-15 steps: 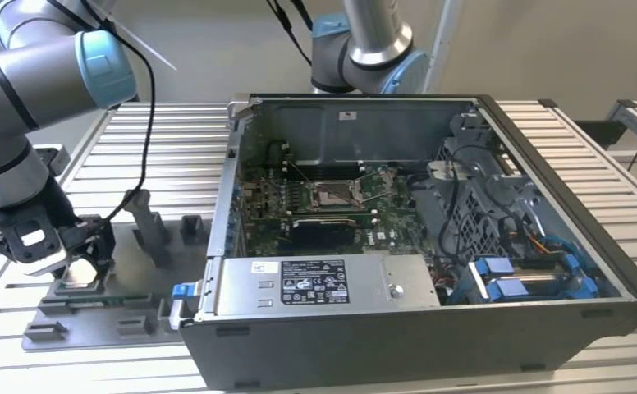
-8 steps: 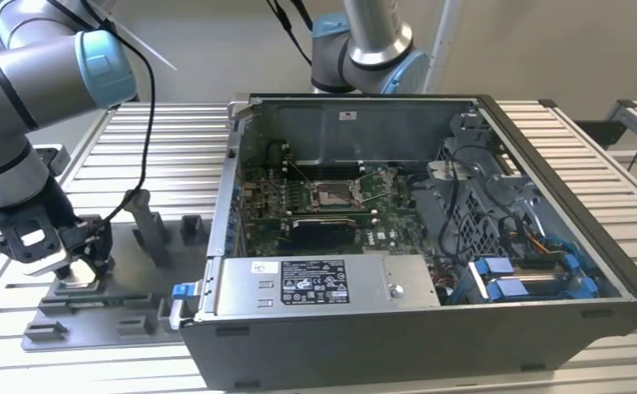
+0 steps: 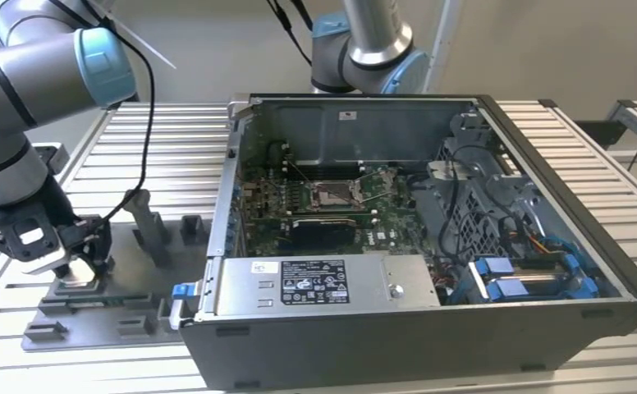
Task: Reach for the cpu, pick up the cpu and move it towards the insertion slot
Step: 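Pick up the cpu and move it towards the insertion slot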
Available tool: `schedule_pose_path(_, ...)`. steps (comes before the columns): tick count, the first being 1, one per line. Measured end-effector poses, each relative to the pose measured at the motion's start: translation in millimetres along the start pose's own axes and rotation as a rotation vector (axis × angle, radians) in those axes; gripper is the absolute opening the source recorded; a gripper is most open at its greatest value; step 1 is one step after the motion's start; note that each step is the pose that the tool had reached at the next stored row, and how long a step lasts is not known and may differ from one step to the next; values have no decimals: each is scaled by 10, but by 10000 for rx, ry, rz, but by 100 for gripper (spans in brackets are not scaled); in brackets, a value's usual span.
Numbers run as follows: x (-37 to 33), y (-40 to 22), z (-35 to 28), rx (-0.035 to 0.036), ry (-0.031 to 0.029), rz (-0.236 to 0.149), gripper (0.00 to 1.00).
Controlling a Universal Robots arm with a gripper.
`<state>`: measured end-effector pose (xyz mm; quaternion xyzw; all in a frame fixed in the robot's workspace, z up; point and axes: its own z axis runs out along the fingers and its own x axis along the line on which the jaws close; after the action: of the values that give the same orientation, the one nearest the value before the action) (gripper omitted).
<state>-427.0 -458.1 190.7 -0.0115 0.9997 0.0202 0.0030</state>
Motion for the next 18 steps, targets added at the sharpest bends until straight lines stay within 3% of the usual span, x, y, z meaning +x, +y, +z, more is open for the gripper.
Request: schedule_pose_path(18,-2,13,-305,40,21,1,0)
